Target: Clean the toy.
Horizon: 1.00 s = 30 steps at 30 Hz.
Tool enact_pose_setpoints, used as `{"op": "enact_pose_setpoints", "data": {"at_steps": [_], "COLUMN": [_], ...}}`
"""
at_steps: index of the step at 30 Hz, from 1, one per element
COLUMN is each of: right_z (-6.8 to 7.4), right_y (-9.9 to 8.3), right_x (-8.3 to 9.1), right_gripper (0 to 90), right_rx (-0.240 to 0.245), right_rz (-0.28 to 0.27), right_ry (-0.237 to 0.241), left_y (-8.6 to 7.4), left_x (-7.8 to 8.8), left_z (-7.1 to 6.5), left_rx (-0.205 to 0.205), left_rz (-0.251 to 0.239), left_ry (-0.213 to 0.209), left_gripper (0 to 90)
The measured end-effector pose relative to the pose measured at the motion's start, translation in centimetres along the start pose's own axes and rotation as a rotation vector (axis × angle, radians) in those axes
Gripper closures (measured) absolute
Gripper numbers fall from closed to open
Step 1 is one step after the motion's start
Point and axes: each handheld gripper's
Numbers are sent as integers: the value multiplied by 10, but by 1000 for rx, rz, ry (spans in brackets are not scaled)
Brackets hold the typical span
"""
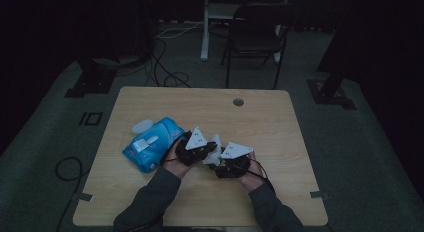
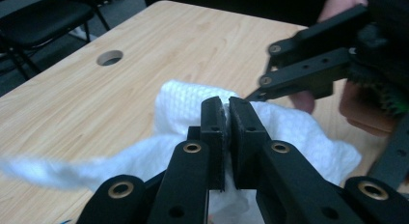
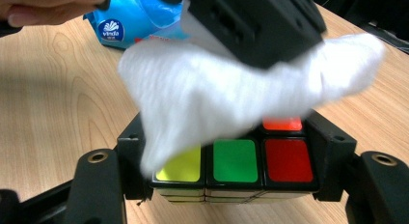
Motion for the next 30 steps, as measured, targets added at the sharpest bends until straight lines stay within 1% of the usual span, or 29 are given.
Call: {"op": "enact_pose_setpoints", "data": {"at_steps": [1, 5, 7, 10, 13, 17, 23, 30], "right_z": [0, 0, 0, 0, -1, -2, -1, -7], "right_y": [0, 0, -1, -1, 0, 0, 0, 1], "right_x": [0, 0, 0, 1, 3, 4, 7, 10], "right_gripper": [340, 340, 340, 340, 340, 340, 340, 340], "right_rx": [-1, 2, 0, -2, -7, -3, -8, -26], "right_rz": [-1, 5, 4, -2, -8, -12, -23, -32], "right_ry": [-1, -4, -4, -5, -4, -7, -11, -31], "left_y": [-1, -4, -5, -7, -10, -14, -21, -30], "left_x": [0, -1, -1, -1, -2, -4, -9, -9], "left_z": [1, 3, 4, 6, 8, 11, 12, 11], "left_rx": [11, 24, 29, 36, 49, 71, 75, 81], "left_rz": [2, -5, -7, 6, 15, 13, 51, 74], "left_ry": [2, 10, 22, 37, 30, 18, 14, 10], "left_gripper": [861, 859, 858, 858, 858, 858, 859, 859]}}
Point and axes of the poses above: each handheld gripper's, and its own axes: x roughly backward along the jaws, y roughly out of its top, z roughly to its left, and after that the axes turned 1 degree about x, right-handed
